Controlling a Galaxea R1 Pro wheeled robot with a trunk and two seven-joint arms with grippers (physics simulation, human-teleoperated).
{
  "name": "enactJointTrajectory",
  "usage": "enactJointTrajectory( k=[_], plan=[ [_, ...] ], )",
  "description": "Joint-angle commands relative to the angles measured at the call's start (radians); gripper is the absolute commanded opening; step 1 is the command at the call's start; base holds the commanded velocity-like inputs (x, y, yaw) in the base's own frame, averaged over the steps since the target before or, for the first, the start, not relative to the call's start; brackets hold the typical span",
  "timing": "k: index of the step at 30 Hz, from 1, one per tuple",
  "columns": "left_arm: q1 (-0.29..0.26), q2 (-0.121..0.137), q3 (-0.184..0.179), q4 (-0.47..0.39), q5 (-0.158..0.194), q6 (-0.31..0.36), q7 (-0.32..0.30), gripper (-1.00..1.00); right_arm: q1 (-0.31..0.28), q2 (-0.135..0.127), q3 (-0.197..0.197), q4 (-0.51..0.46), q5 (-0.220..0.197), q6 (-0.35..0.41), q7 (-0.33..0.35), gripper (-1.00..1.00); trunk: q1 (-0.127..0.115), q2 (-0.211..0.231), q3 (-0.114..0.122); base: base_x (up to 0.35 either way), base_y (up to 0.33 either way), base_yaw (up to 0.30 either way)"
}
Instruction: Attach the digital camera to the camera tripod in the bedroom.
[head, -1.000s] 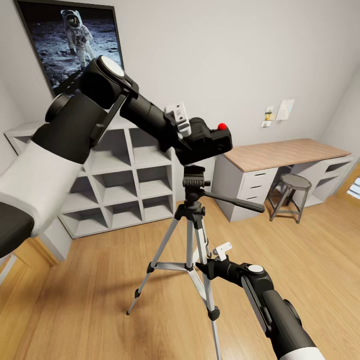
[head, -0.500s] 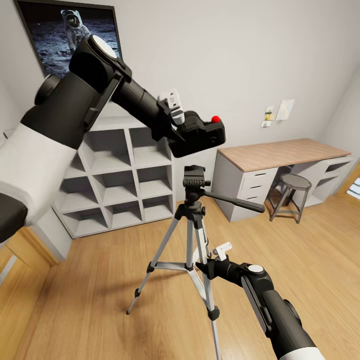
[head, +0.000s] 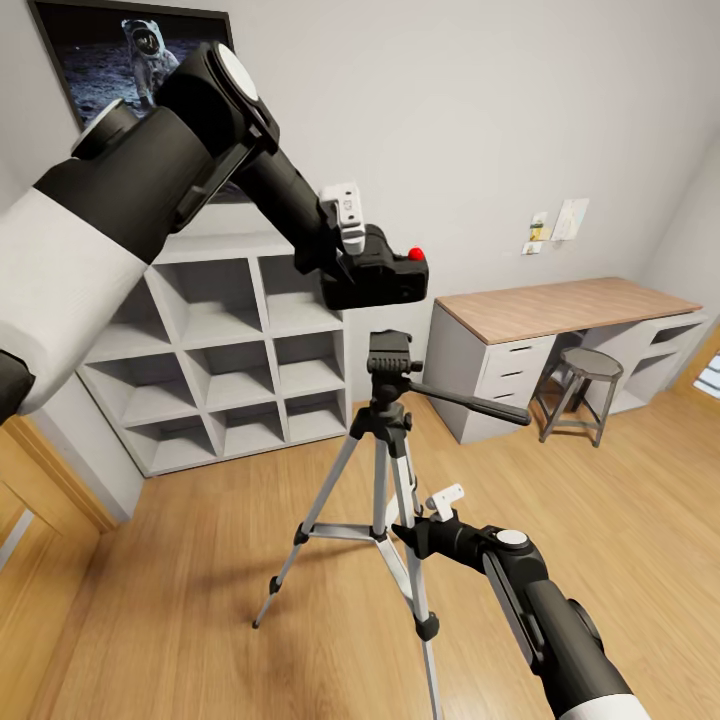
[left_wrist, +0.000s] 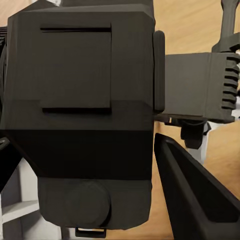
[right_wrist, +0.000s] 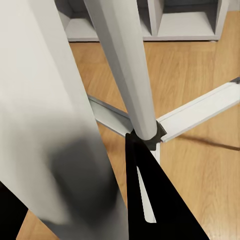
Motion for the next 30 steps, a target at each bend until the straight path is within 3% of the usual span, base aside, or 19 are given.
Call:
enactJointTrajectory(
  k=[1, 18, 30],
  plan=[
    [-0.002, 0.002, -0.002, -0.002, -0.008, 0.006, -0.007, -1.00, -0.001, 0.000, -0.002, 0.016, 0.040, 0.021, 0.007, -1.00, 0.001, -0.002, -0.002, 0.000, 0.000, 0.000],
    [-0.002, -0.001, 0.004, -0.007, -0.020, 0.000, 0.001, -1.00, -0.001, 0.000, -0.004, 0.016, 0.041, 0.021, 0.008, -1.00, 0.001, -0.002, -0.002, 0.000, 0.000, 0.000],
    [-0.002, -0.020, 0.000, 0.020, -0.001, 0.003, 0.008, -1.00, -0.001, 0.000, -0.003, 0.017, 0.042, 0.021, 0.008, -1.00, 0.001, -0.002, -0.002, 0.000, 0.000, 0.000]
  ],
)
